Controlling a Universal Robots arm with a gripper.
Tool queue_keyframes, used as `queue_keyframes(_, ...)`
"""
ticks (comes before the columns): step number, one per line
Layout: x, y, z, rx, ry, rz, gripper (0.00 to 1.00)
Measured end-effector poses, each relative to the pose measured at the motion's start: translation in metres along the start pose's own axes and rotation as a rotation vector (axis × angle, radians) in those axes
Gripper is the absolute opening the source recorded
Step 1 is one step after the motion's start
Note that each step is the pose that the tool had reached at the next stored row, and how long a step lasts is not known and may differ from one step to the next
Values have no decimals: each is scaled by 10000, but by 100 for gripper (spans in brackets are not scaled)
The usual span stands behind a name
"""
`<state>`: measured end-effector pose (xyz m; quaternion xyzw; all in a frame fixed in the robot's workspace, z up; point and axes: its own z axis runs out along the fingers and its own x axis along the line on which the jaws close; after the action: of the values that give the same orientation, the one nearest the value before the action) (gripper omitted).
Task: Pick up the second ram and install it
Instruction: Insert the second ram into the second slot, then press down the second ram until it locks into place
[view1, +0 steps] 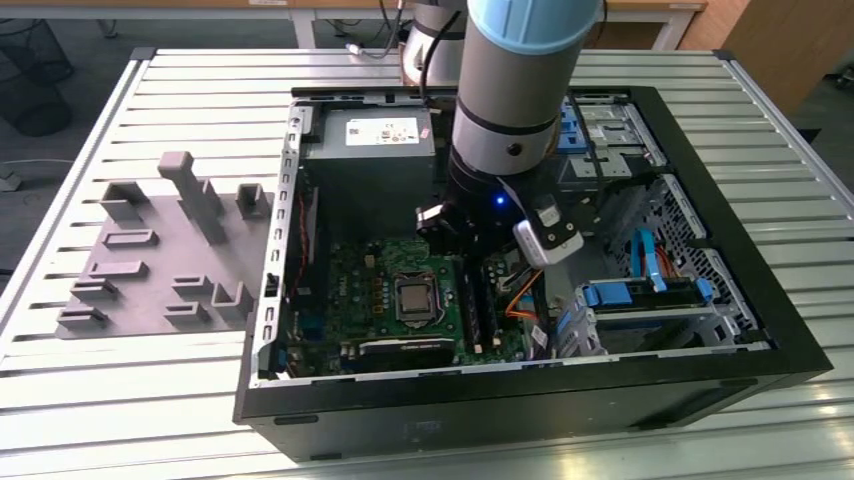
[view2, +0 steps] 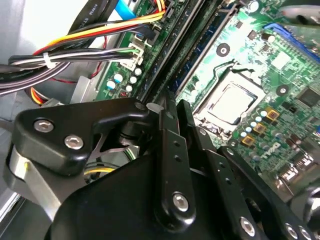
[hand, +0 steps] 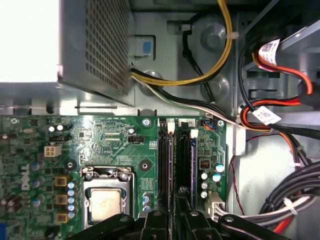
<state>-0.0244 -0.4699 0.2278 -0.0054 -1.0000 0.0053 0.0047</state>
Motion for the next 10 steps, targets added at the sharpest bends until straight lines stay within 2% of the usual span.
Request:
queue_keyframes(3, -1, 0, -2, -2, 9, 1, 20)
queue_keyframes(4, -1, 0, -2, -2, 9, 1, 13)
queue_keyframes(10, -1, 0, 5, 0, 11, 1, 11)
